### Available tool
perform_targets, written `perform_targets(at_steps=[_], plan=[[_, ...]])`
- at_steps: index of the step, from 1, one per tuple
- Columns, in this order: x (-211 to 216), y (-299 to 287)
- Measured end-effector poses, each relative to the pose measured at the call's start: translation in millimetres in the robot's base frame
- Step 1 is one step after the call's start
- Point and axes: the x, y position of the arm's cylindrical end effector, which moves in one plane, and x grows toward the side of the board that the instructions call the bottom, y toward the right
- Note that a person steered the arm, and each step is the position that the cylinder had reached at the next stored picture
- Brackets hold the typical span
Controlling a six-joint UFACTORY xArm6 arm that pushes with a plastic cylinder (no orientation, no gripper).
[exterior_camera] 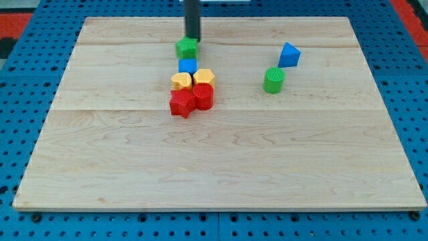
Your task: Place the green star to the top left of the yellow heart
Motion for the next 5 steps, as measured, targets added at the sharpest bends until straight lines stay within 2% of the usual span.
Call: perform_targets(at_steps=[3,4,5], plan=[[27.1,-65.9],[-7.5,-69.5],[-22.1,6.3]])
